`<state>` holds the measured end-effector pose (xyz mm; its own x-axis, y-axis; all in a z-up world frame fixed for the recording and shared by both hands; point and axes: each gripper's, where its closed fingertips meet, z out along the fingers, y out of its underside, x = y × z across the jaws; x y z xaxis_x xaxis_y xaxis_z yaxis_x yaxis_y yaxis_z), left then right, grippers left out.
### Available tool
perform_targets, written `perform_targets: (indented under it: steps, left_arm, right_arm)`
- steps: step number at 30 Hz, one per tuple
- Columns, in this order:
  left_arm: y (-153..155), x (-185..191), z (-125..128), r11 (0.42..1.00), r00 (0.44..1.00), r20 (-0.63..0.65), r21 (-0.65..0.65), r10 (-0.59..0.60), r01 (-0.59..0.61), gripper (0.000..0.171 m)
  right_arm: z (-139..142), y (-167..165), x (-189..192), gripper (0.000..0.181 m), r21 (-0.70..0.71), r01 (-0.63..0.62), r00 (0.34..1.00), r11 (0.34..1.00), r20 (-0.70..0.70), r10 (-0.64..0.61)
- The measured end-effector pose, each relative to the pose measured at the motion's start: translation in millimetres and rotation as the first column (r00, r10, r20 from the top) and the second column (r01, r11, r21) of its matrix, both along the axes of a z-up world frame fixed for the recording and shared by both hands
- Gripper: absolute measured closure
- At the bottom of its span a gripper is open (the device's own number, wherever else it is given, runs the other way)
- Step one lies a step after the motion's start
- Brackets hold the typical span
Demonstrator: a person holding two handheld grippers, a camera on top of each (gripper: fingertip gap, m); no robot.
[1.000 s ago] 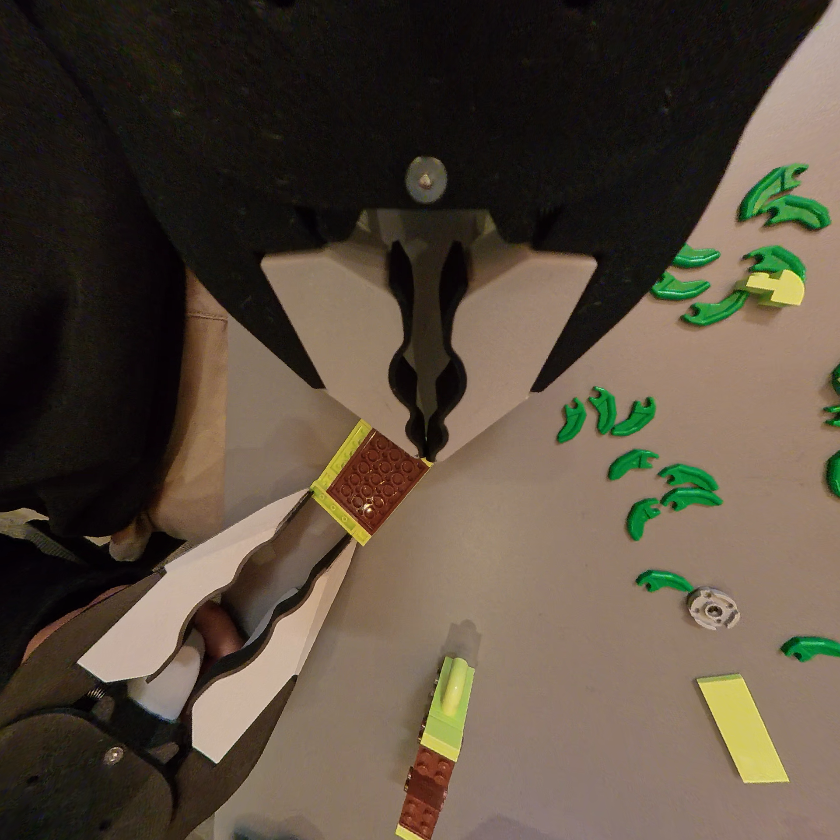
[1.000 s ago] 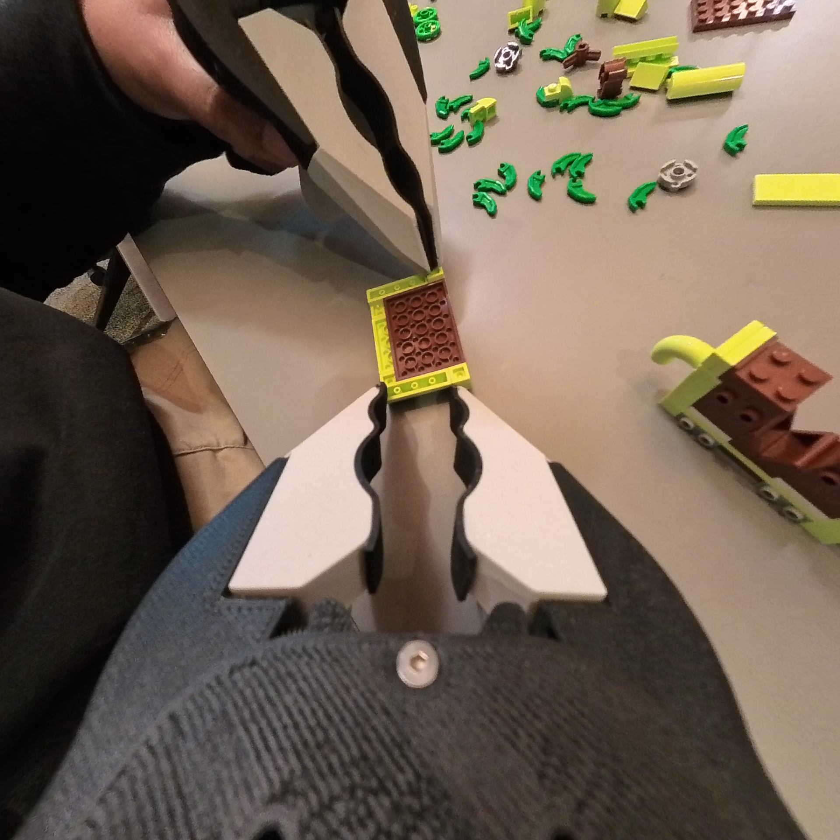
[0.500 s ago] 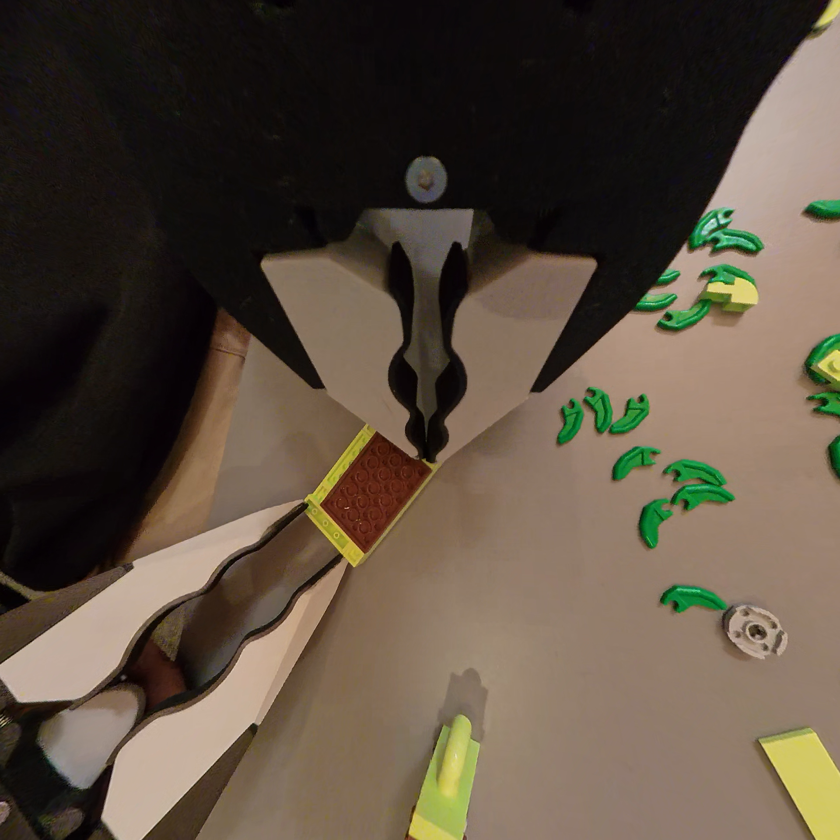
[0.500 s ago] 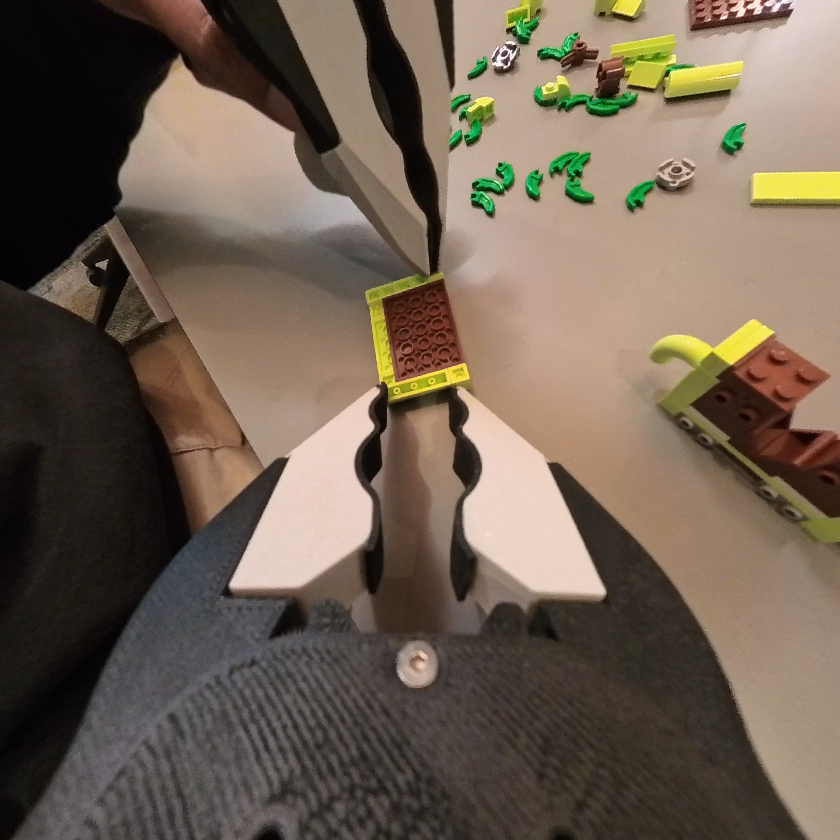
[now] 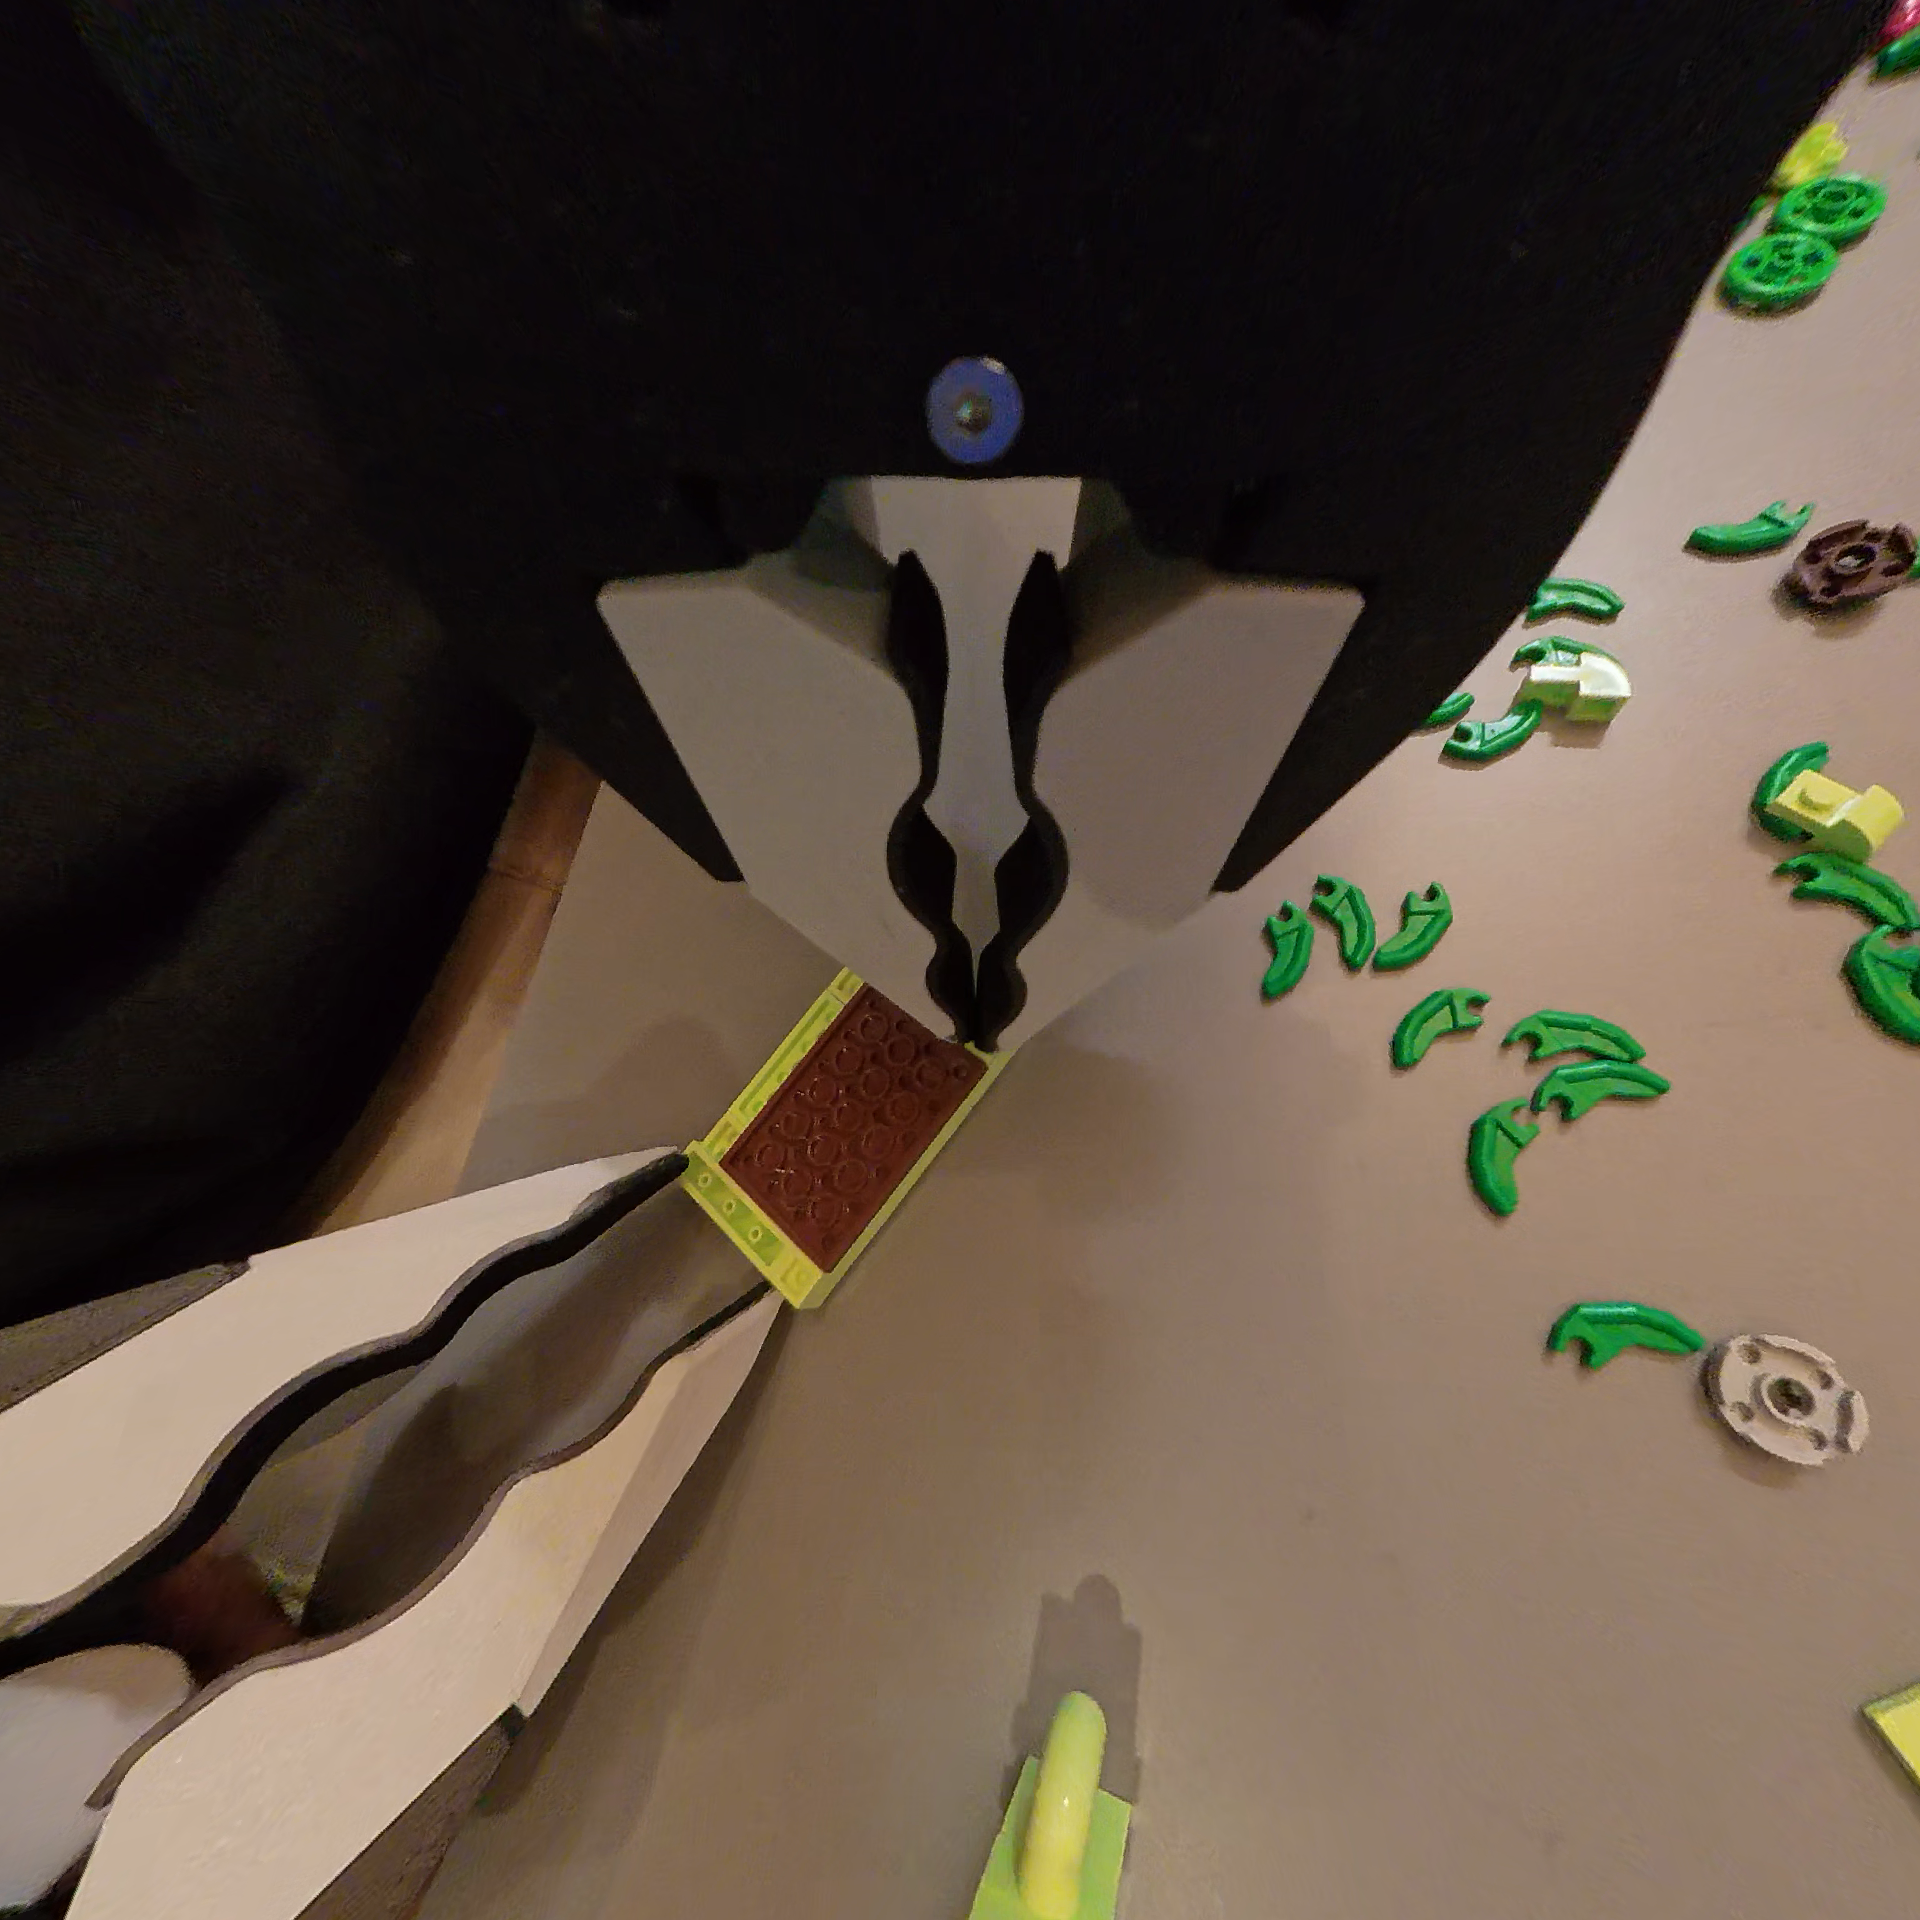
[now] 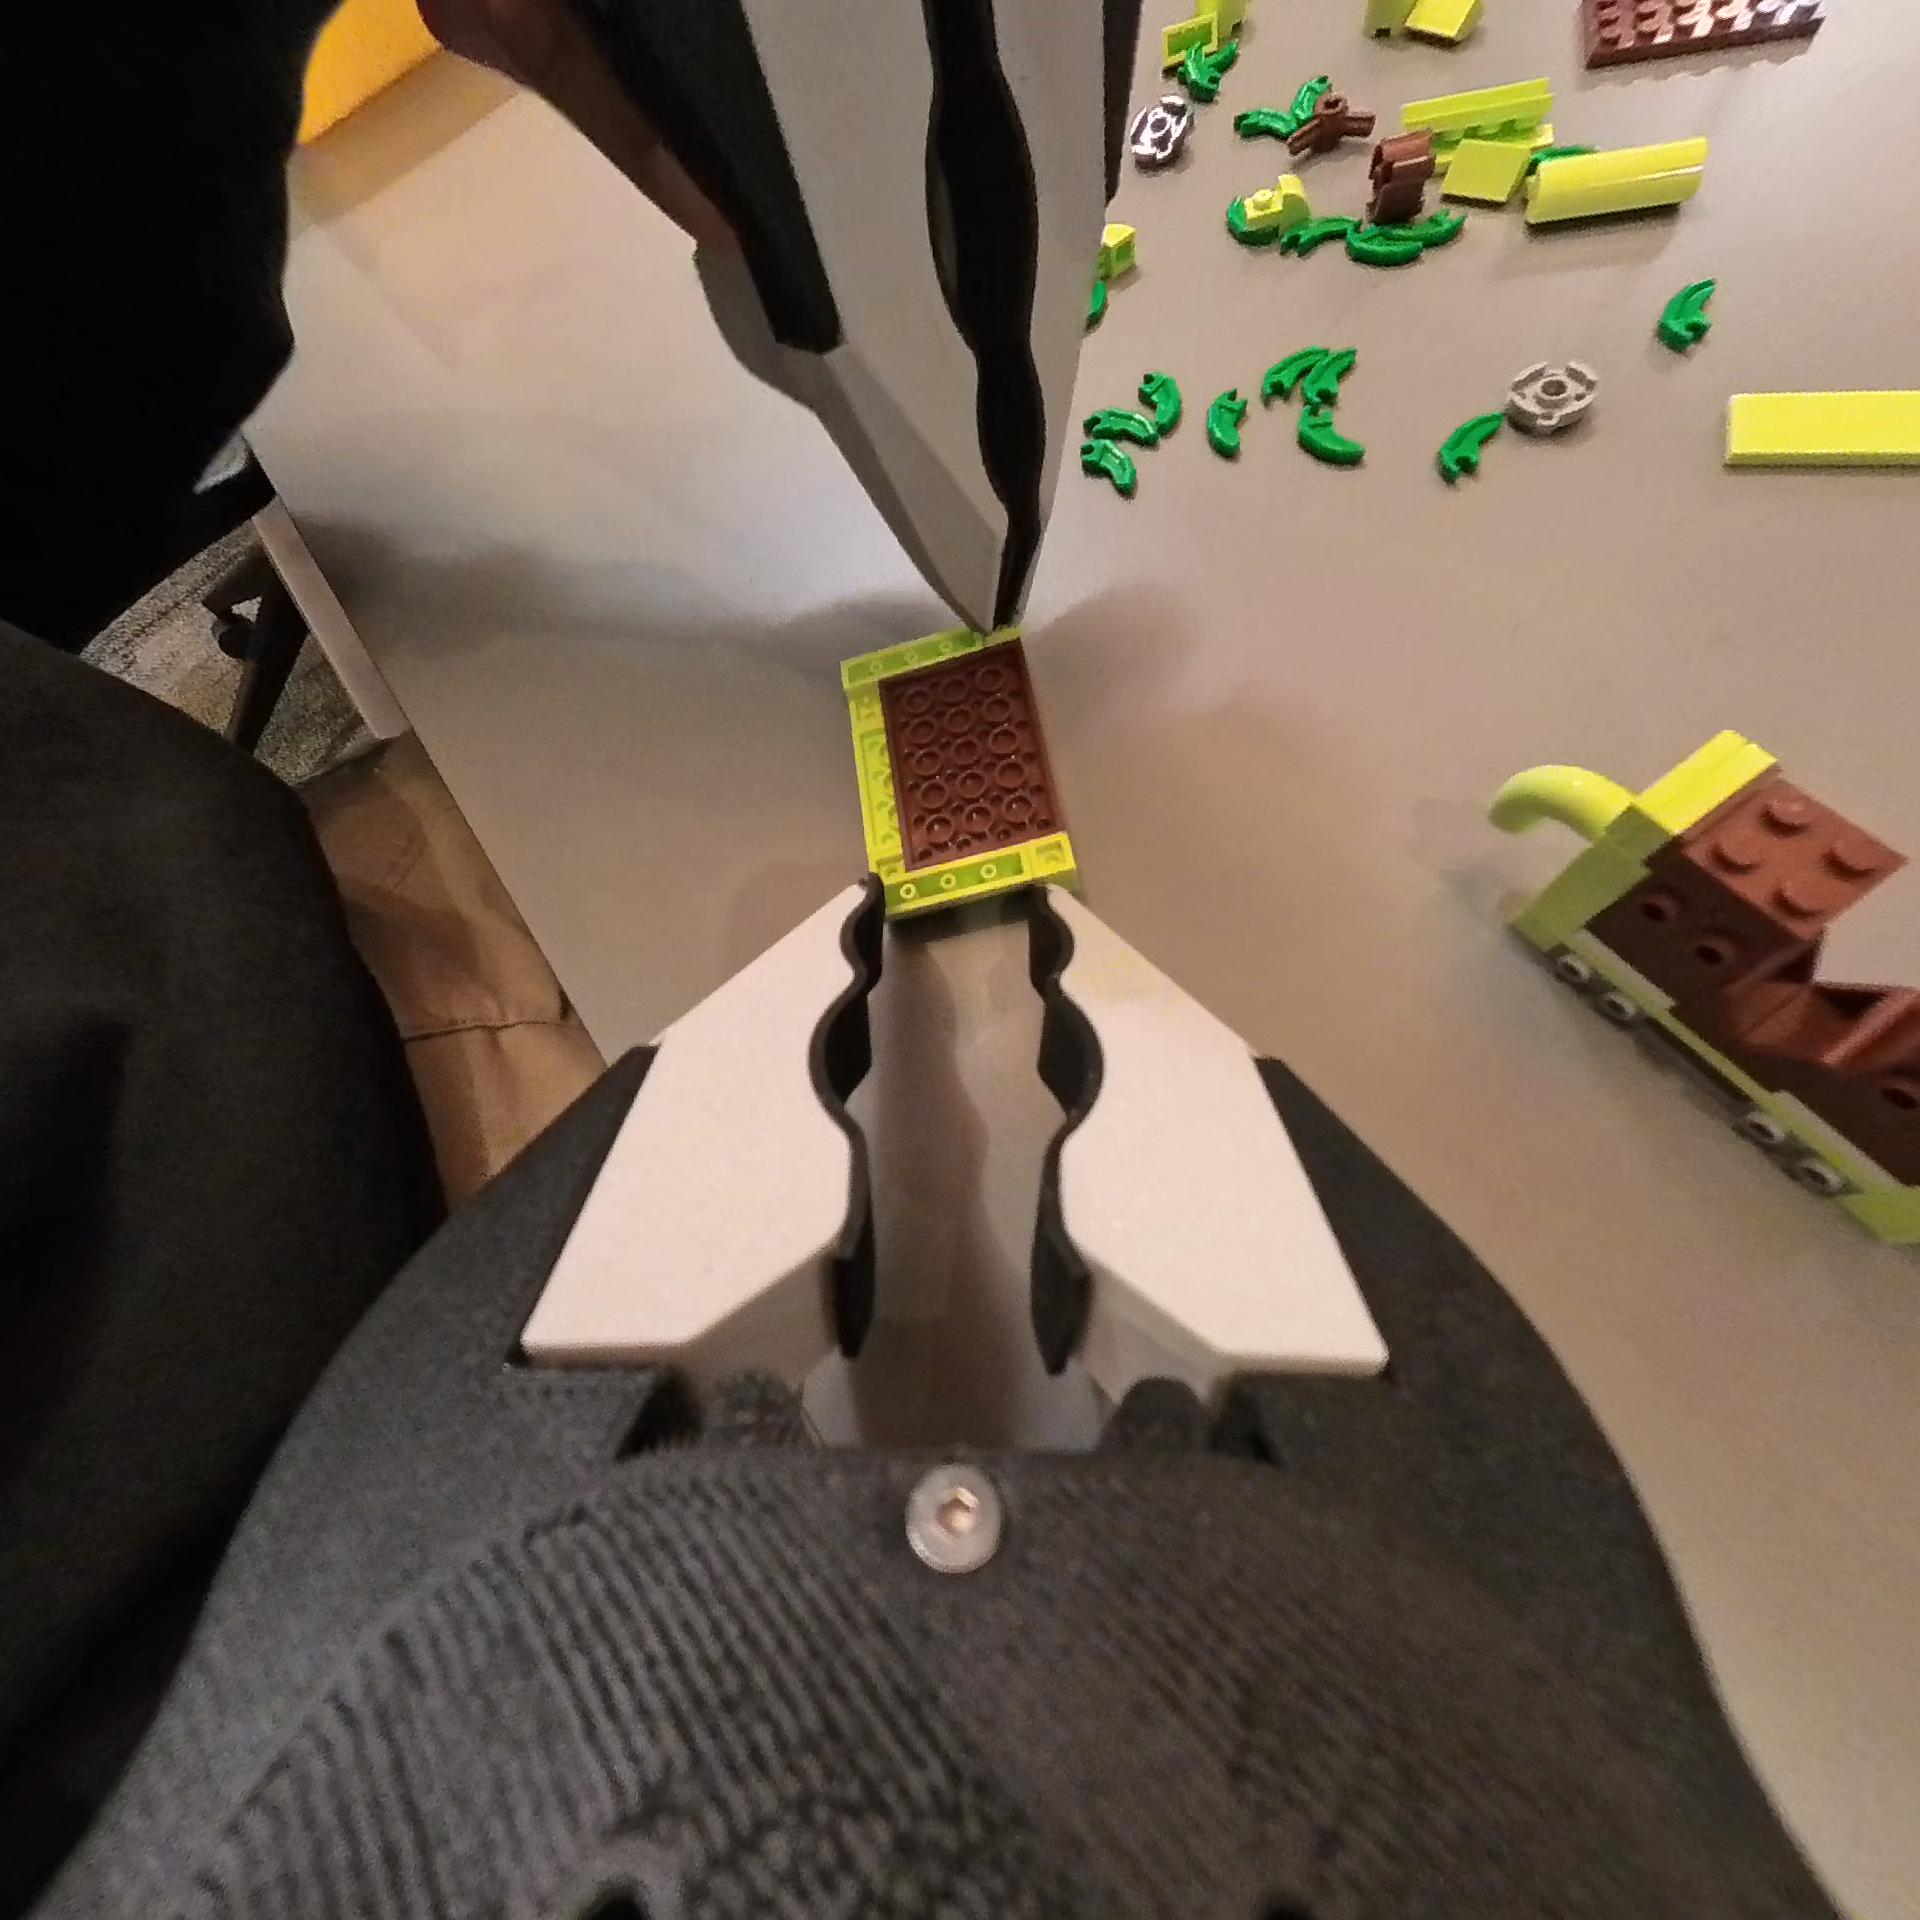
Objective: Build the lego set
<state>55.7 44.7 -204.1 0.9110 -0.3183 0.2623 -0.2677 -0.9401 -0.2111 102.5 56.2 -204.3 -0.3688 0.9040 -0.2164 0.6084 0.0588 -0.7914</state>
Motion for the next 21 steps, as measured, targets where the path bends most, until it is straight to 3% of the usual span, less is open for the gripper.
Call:
perform_targets:
  steps: [15,21]
  left_arm:
    - [-2.3,1.4,-2.8,0.997,0.99,-0.142,0.077,-0.019,0.03,0.171]
    - [-1.9,1.7,-2.7,0.989,0.997,-0.033,0.135,0.07,-0.065,0.171]
  right_arm:
    - [-0.3,0.3,0.5,0.155,0.013,-0.001,1.0,1.0,-0.007,0.001]
    - [-0.2,0.4,0.7,0.155,0.012,-0.001,1.0,1.0,-0.008,0.001]
